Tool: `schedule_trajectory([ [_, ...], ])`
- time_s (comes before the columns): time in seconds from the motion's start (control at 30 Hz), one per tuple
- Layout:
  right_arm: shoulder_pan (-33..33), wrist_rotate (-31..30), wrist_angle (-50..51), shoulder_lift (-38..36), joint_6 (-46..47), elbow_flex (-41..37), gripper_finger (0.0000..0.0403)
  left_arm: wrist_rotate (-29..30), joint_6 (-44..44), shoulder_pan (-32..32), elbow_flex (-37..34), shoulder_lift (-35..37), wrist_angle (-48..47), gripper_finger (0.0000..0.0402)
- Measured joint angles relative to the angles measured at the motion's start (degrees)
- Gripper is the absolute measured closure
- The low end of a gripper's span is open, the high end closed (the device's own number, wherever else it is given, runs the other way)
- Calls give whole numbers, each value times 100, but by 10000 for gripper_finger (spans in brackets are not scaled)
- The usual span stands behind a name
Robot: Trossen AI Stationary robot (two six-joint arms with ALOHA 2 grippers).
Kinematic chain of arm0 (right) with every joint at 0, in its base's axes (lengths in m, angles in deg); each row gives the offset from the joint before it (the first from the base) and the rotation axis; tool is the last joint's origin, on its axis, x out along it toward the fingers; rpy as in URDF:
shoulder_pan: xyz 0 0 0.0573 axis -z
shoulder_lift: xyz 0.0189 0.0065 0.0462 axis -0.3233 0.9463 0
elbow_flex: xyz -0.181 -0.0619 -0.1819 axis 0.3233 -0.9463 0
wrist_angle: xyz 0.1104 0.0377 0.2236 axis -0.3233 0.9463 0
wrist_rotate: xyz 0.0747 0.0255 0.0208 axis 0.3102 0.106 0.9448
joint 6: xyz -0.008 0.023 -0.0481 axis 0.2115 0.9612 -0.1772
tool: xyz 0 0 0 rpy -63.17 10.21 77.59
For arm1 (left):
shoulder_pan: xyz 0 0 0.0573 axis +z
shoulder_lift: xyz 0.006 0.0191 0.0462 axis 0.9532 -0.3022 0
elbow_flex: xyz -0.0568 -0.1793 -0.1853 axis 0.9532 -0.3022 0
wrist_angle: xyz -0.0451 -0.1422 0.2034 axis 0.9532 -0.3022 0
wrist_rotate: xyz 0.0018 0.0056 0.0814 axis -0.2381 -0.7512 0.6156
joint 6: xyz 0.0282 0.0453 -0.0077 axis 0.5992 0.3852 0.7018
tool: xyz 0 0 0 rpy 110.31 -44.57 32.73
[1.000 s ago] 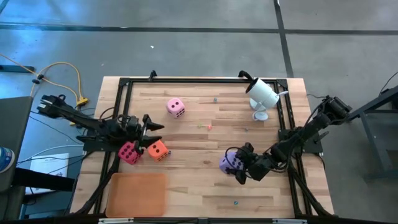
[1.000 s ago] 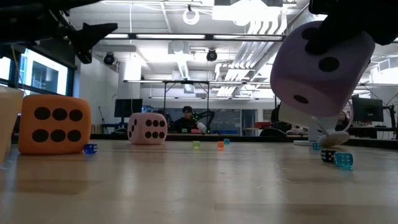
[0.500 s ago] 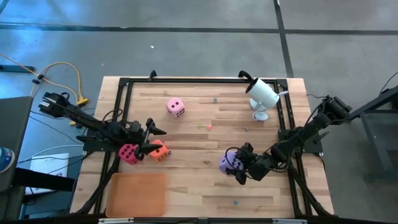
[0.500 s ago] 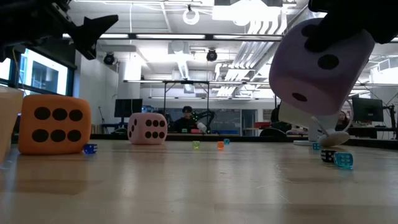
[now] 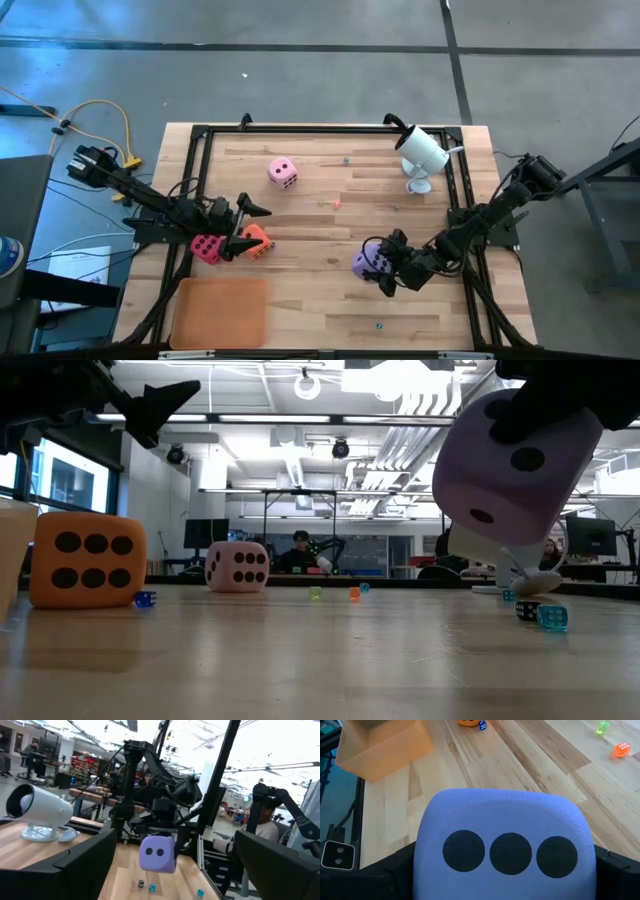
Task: Pick & Place Dice
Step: Put the large purple dice into the orange bin
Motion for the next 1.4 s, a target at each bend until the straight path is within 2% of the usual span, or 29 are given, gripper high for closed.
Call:
schedule_trajectory([
  [0.27, 0, 0, -154, 0, -165, -4, 47, 134, 411, 0, 291, -386, 4, 2],
  [0.5, -11, 131, -1796, 0, -1598, -7, 48, 260, 345, 321, 517, -1104, 51, 2],
  [0.77, 35, 138, -3318, -2, -3225, -6, 48, 234, 933, 380, 1333, -2712, 897, 2],
  [0.93, 187, 131, -3586, -4, -3611, -4, 48, -332, 1269, 374, 2123, -3882, 1556, 2],
  [1.07, 265, 191, -3646, -4, -3898, -4, 48, -600, 1342, 322, 2613, -4512, 1981, 2],
  [1.27, 397, 700, -3934, -4, -4009, -2, 48, -965, 1095, 328, 3108, -4986, 2057, 2],
  [1.4, 517, 856, -3967, -4, -4002, -2, 48, -1109, 1133, 307, 3274, -5047, 2054, 2],
])
